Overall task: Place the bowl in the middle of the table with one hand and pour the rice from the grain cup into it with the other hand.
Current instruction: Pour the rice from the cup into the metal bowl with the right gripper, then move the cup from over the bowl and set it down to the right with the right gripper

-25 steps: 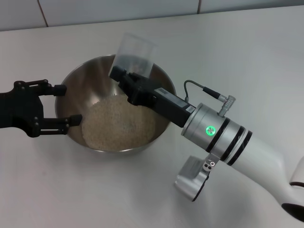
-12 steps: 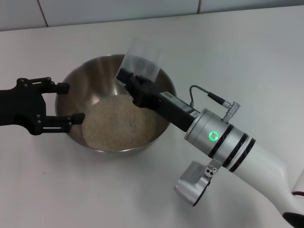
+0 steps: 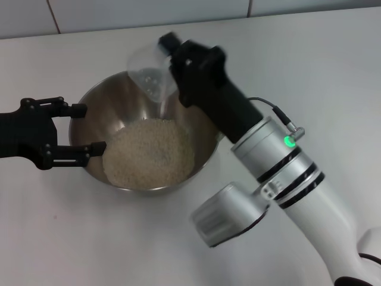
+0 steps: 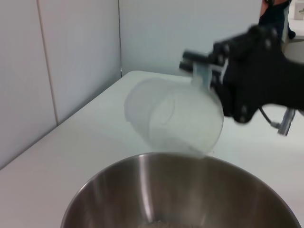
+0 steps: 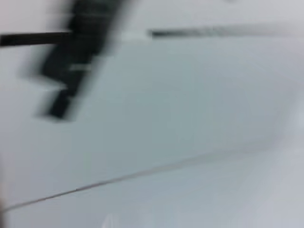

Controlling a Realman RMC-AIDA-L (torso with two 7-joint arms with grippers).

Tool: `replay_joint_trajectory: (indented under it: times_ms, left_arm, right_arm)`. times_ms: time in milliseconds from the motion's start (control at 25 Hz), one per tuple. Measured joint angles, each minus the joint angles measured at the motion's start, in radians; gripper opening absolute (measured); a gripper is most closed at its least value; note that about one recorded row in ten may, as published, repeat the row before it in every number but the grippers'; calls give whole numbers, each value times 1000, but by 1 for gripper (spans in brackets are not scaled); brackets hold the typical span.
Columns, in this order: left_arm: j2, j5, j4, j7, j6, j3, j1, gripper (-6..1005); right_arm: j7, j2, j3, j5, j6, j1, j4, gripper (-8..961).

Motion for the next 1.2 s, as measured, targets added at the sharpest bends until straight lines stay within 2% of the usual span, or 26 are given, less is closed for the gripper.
replay_joint_trajectory:
  times_ms: [120, 160, 200, 240, 280, 320, 360, 440, 520, 560, 600, 680, 760, 960, 1200]
  left_arm:
    - [0, -5, 0, 0, 1, 0, 3, 824]
    - [0, -5, 1, 0, 3, 0, 6, 824]
    - [0, -5, 1, 0, 3, 0, 6, 824]
    - [0, -5, 1, 0, 3, 0, 6, 824]
    - [0, -5, 1, 0, 3, 0, 7, 824]
    - [0, -6, 1, 0, 4, 0, 7, 824]
    - [0, -7, 2, 0, 4, 0, 8, 824]
    - [0, -7, 2, 0, 4, 0, 8, 824]
    - [0, -7, 2, 0, 4, 0, 8, 824]
    - [0, -7, 2, 0, 4, 0, 8, 824]
    - [0, -7, 2, 0, 4, 0, 8, 824]
    - [-1, -7, 0, 0, 4, 0, 8, 824]
    - [-1, -7, -2, 0, 3, 0, 7, 824]
    - [-2, -7, -2, 0, 3, 0, 3, 824]
    - [-3, -4, -6, 0, 3, 0, -1, 824]
  right_arm:
    - [323, 0, 42, 24, -83, -29, -14, 12]
    - [597, -3, 96, 27, -148, -53, -52, 12]
    - [597, -3, 96, 27, -148, -53, -52, 12]
    - [730, -5, 130, 28, -168, -66, -78, 12]
    - [946, -7, 181, 28, -175, -82, -138, 11]
    - [946, -7, 181, 28, -175, -82, -138, 11]
    - [1104, -7, 207, 35, -145, -83, -211, 11]
    - [1167, -6, 213, 38, -118, -79, -237, 11]
    - [1308, -8, 224, 41, -49, -67, -291, 12]
    - [1457, -10, 226, 40, 23, -42, -356, 12]
    - [1457, -10, 226, 40, 23, -42, -356, 12]
    - [1585, -10, 212, 34, 106, -7, -421, 13]
    - [1692, -10, 173, 28, 247, 52, -474, 12]
    - [1718, -9, 112, 28, 317, 89, -493, 11]
    - [1723, -6, 109, 27, 351, 98, -494, 13]
